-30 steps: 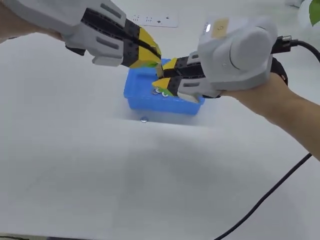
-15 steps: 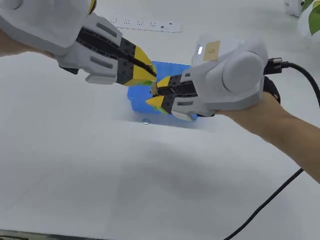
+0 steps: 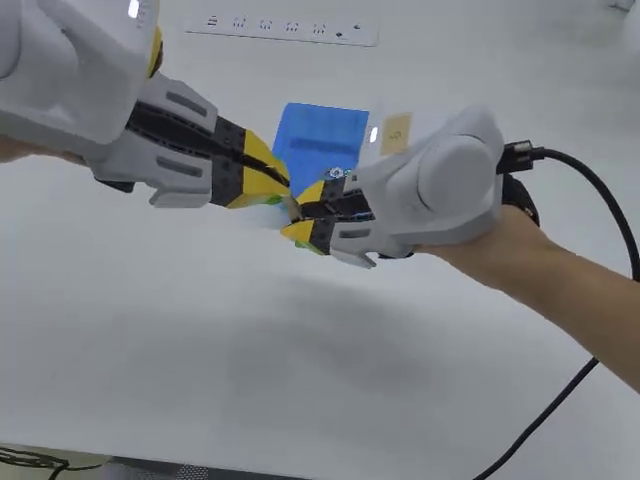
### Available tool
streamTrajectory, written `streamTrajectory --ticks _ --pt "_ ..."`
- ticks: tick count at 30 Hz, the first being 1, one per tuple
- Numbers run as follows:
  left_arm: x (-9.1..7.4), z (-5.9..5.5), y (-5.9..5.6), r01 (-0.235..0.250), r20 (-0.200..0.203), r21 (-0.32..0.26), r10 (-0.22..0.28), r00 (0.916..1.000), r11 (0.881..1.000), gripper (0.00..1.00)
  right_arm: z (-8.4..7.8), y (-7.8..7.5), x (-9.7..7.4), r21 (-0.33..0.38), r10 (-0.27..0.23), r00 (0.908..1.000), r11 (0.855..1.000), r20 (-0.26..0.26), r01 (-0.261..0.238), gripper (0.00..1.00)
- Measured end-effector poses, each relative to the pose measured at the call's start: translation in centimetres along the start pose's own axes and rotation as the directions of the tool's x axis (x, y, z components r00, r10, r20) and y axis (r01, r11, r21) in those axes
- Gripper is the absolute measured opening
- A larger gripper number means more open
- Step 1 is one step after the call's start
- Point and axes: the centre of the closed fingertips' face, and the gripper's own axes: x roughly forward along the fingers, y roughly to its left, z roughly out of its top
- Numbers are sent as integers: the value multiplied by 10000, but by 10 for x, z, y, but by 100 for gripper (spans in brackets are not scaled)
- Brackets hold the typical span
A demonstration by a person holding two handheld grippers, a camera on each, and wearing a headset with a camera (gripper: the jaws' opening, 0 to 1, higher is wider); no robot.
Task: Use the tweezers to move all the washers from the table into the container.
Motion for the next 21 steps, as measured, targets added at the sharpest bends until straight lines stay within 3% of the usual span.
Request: streamTrajectory --ticks 6,15,21 --pt "10 -9 1 131 -162 -196 -134 9998 9997 6 -10 -1 8 212 124 9999 9997 57 -125 11" --pt "20 -16 19 12 -250 -152 -16 9997 9999 6 -18 -21 16 225 -131 9998 9997 -156 135 11" --pt "25 -20 25 -2 -287 -147 -2 9996 9999 6 -23 -26 20 383 -263 9994 9989 -218 271 11"
